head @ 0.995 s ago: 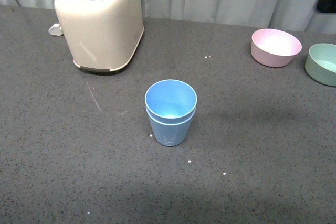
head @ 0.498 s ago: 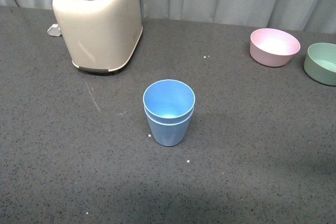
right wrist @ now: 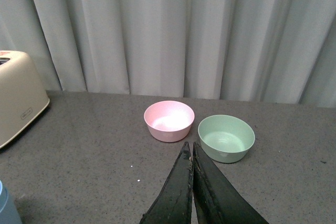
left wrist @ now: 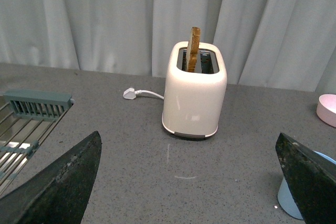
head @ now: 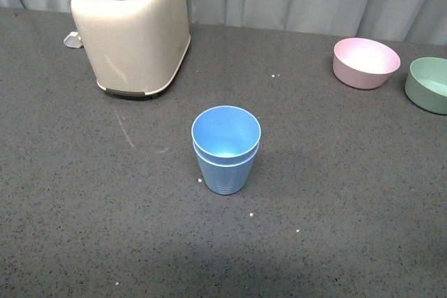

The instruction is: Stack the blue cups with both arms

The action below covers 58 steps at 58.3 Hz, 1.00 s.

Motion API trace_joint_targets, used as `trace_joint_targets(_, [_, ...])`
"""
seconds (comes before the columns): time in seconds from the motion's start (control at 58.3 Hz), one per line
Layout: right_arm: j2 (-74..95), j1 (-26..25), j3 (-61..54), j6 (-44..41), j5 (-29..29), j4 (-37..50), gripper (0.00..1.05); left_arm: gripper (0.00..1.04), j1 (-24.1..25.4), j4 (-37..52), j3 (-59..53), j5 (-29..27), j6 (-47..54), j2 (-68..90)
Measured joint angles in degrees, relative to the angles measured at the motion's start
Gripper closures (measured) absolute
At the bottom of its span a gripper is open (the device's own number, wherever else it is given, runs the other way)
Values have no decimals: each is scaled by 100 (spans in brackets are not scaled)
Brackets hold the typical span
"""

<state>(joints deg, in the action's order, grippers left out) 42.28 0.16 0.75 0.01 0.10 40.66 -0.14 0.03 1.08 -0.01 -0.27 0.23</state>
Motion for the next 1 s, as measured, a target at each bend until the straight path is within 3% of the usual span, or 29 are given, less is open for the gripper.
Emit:
trace_joint_targets(0.292, [-1357,-2,-59,0,0,-1217,104,7,0,0,0,0,0,0])
trace_joint_targets(0.995, [-3069,-2,-59,0,-2,-2885,104,7,0,0,0,0,0,0])
